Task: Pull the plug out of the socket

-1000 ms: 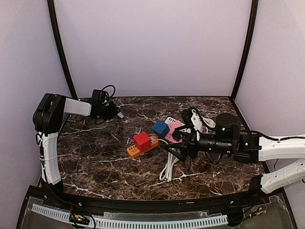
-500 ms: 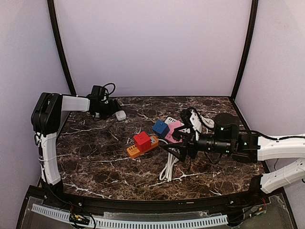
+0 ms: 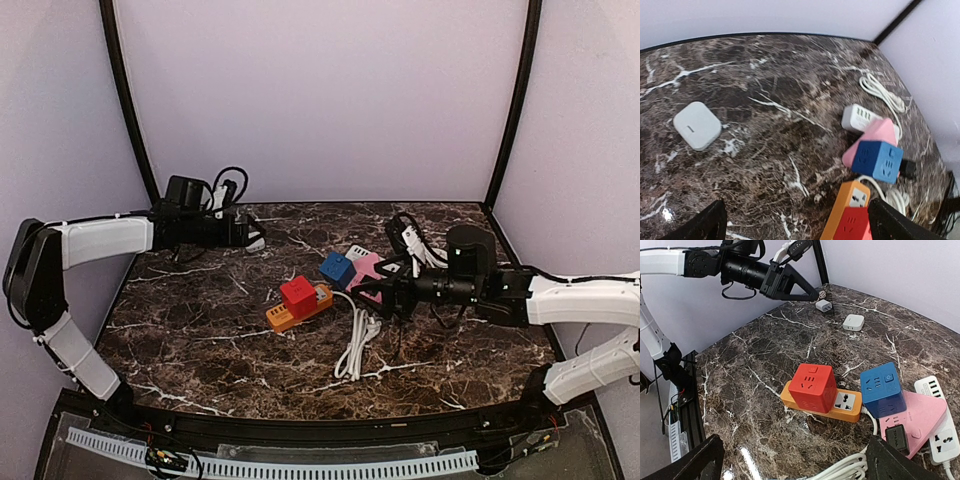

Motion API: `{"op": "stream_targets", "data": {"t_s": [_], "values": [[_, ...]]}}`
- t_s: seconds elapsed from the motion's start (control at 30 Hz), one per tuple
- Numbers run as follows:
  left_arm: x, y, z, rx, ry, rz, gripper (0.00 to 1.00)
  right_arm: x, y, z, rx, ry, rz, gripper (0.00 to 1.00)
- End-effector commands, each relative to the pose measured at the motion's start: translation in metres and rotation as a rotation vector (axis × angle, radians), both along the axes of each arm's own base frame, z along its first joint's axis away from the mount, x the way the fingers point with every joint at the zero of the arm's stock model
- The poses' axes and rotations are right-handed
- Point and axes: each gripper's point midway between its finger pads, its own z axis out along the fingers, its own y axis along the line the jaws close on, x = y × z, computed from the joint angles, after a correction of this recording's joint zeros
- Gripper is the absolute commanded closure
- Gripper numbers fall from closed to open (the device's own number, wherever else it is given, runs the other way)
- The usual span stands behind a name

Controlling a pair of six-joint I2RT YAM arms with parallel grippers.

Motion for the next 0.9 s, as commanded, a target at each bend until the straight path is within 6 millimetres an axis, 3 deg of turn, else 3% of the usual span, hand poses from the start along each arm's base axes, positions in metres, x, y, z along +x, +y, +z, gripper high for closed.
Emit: {"op": "stream_targets", "data": {"t_s": [0.0, 0.13, 0.23, 0.5, 0.87], "values": [[-0.056, -0.043, -0.013, 0.074, -0.053, -0.295, 0.01, 0.009, 0.002, 0.018, 0.082, 0.025, 0.021, 0.01], [-0.099, -0.069, -0.021, 0.17, -0.112, -0.462, 0.01, 0.014, -0.002, 0.016, 0.098, 0.052, 0.023, 0.01], [-0.114, -0.078, -0.018, 0.176, -0.156, -0.525, 0.01, 0.013, -0.004, 0.018, 0.124, 0.057, 0.03, 0.01], [-0.113, -0.093, -0.024, 0.245, -0.208, -0.586, 0.01, 0.015, -0.004, 0.013, 0.132, 0.08, 0.036, 0.01], [-0.11, -0.114, -0.054, 0.329, -0.204, -0.694, 0.01, 0.015, -0.008, 0.01, 0.139, 0.09, 0.027, 0.01]]}}
